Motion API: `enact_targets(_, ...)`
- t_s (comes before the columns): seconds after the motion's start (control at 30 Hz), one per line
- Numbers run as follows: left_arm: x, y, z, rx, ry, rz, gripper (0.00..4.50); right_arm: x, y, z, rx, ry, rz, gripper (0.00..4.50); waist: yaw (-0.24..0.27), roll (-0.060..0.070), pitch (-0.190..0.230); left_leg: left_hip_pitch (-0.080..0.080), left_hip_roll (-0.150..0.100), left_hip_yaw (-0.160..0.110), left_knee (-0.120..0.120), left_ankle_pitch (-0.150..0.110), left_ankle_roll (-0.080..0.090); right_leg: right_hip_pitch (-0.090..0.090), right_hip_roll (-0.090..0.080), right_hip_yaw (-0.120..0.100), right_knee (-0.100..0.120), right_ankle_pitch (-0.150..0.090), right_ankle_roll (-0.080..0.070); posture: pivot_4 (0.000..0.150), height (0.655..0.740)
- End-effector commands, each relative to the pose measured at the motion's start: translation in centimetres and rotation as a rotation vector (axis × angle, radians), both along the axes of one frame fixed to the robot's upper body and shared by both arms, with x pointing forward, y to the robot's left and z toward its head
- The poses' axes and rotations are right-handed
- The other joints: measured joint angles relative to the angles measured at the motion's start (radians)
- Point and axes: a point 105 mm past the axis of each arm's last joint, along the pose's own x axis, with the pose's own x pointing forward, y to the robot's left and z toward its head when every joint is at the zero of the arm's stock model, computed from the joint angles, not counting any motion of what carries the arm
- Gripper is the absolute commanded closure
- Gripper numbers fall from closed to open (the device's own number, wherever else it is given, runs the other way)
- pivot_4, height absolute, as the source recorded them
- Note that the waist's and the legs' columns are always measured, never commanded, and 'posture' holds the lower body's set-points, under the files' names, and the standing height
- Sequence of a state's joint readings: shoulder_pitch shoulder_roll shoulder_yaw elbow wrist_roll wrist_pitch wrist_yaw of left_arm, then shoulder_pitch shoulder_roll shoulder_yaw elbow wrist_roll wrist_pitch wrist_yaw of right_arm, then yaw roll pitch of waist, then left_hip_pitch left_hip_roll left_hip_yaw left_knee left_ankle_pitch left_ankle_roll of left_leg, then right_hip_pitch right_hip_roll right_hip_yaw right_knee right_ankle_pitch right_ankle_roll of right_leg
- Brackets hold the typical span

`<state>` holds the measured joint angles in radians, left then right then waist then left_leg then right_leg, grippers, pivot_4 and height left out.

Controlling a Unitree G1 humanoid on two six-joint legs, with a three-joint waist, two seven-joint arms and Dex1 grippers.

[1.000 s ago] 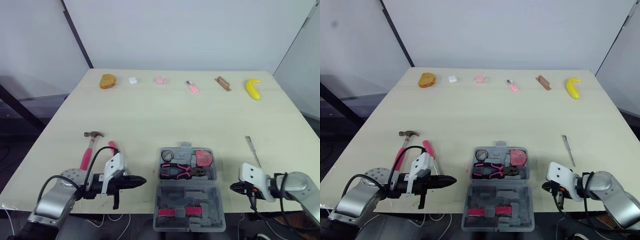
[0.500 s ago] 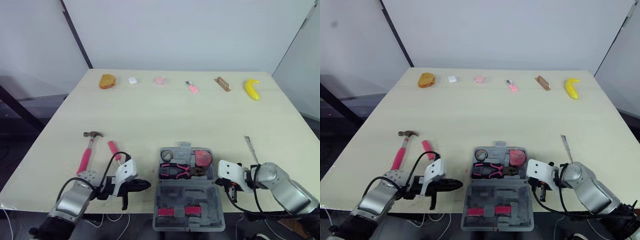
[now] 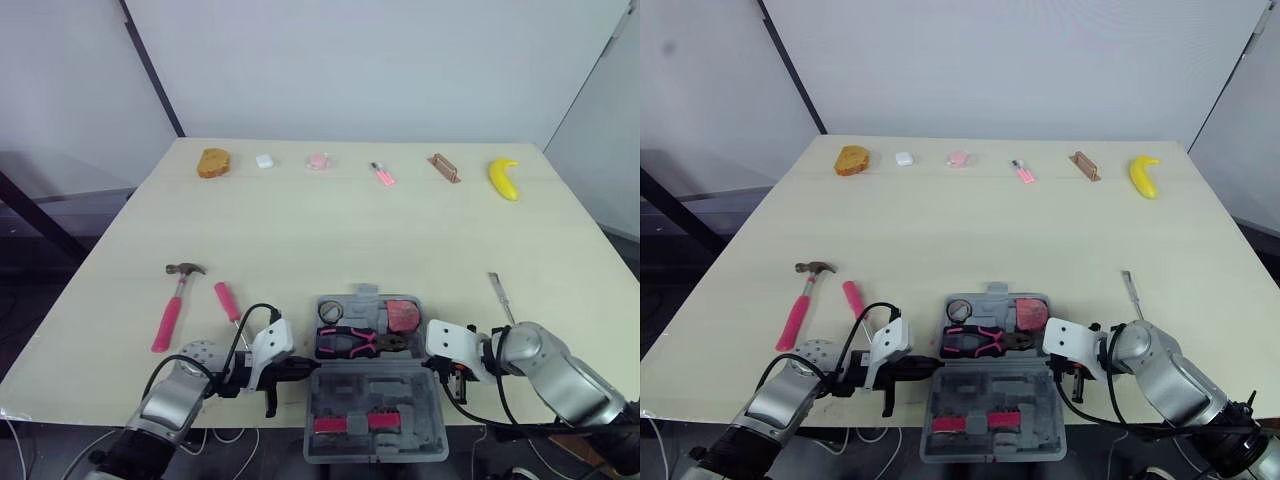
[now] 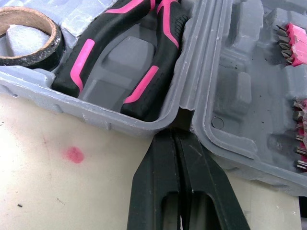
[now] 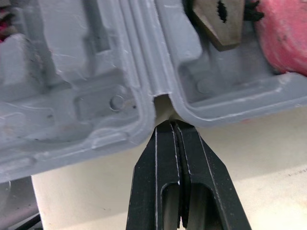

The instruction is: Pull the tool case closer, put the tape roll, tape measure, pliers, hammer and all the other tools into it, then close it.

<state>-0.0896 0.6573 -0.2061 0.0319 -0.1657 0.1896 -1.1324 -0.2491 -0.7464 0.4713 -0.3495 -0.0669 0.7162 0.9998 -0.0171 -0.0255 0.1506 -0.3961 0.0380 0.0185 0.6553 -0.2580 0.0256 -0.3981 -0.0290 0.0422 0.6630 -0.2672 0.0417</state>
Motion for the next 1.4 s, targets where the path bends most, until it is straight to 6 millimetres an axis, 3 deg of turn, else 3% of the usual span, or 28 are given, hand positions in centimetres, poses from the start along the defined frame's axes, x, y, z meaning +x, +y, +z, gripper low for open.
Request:
enact_targets(0.03,0.1,-0.9,0.4,-0.027,-0.023,-0.023,4.42,-0.8,2.6,1.1,0.102,0.022,0.054,4.5,0.0,0.0,0.0,0.0,0.0,0.0,0.0,0.0,0.0,0.0,0.0,0.0,0.0,0.0,0.0,0.15,0.74)
enact_targets(0.3,1.0,-1.3,0.6,-0.033,-0.037,-0.015,4.42,0.3,2.2,1.8,0.083,-0.001,0.022,4.5,0.004,0.001,0.001,0.0,0.0,0.0,0.001,0.0,0.0,0.0,0.0,0.0,0.001,0.0,0.0,0.15,0.74)
enact_targets(0.73,4.2,-2.0,1.6,-0.024,-0.073,-0.021,4.42,4.1,0.9,2.5,0.05,-0.065,-0.053,4.5,0.007,0.002,0.001,-0.003,-0.001,-0.001,0.006,0.0,0.0,0.0,0.0,-0.001,0.001,0.0,0.001,0.15,0.74)
enact_targets(1.4,5.9,-3.1,2.5,-0.017,-0.097,-0.035,4.42,5.3,0.1,2.3,0.044,-0.086,-0.094,4.5,0.006,0.002,0.001,-0.006,-0.001,-0.001,0.012,0.0,0.0,0.0,0.0,-0.001,0.002,0.002,0.003,0.15,0.74)
